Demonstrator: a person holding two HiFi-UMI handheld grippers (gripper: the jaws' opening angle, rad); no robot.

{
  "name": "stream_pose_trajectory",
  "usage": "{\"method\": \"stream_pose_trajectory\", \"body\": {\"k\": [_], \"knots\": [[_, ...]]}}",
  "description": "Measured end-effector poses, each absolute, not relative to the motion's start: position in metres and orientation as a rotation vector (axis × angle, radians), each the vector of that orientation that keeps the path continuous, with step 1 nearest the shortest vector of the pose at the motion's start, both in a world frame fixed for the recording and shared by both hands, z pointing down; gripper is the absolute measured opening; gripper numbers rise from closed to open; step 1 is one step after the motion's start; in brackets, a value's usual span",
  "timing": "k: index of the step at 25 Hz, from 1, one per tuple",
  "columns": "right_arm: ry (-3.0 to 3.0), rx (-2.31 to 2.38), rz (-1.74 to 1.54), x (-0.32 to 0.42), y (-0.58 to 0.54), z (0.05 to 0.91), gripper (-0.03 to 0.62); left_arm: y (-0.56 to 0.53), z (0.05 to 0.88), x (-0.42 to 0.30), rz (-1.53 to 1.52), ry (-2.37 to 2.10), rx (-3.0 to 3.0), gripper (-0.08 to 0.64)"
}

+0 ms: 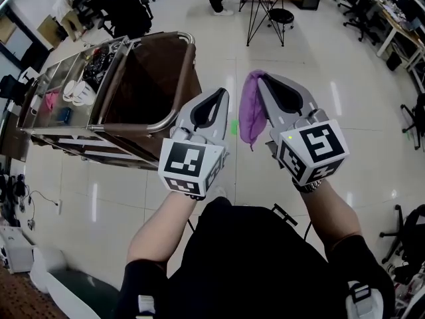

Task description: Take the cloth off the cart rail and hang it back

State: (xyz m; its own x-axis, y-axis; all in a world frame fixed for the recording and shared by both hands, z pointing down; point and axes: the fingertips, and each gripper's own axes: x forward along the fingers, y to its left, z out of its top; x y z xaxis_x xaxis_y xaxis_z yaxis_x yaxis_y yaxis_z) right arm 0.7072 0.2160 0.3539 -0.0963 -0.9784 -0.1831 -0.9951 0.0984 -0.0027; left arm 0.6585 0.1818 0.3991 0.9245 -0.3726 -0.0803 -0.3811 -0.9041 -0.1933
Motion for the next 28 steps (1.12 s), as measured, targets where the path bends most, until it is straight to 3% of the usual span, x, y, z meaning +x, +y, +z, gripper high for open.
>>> {"method": "stream_pose_trajectory", "body": {"k": [13, 28], "knots": [[2.289, -1.931, 0.222, 0.748, 0.173, 0.352, 0.019, 0.134, 0.387, 0.697, 0.103, 0.720, -2.848, -0.011], [2.456, -1.714, 0.207, 0.771, 0.009, 0.360, 0.020, -0.003, 0.362, 0.694, 0.130, 0.991, -2.713, -0.011]]}}
